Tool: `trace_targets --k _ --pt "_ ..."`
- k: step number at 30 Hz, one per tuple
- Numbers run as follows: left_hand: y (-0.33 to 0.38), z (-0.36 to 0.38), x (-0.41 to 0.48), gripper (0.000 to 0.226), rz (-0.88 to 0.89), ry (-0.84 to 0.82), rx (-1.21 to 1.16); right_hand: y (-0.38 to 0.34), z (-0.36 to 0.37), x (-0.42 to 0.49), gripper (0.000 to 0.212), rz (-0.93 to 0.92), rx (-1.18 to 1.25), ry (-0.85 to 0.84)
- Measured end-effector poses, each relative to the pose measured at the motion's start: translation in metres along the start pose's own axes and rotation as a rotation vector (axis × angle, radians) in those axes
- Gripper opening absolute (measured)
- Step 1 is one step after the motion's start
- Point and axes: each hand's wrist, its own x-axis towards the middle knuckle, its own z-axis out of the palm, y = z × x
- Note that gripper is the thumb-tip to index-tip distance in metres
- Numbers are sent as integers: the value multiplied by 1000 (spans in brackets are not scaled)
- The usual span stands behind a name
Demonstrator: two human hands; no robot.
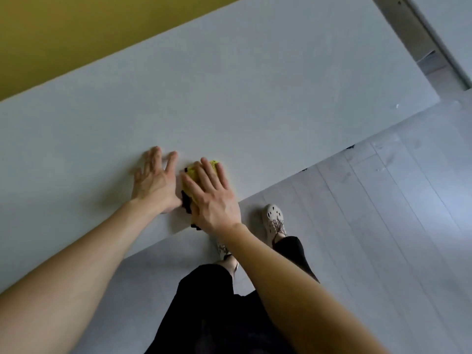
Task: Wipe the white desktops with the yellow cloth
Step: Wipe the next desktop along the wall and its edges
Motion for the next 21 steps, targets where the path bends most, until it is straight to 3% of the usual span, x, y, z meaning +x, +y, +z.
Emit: trace_targets --k 4,9,12,15,17,21 --pt "-1 3 3 147 -37 -11 18 65 -20 -8 64 -148 -31 -20" --pt "20 -2 4 146 -155 -38 49 236 -92 -33 59 179 -86 112" --pt "53 -13 5 123 -223 -48 122 291 -128 -32 60 277 -143 -23" --pt "103 -24 -1 76 -173 49 31 287 -144 -22 75 299 -68 -186" --pt "146 -30 -5 59 -98 86 -89 277 -156 -28 67 341 29 -147" --pt "228 -37 7 48 -24 51 -428 288 -177 -60 41 424 65 41"
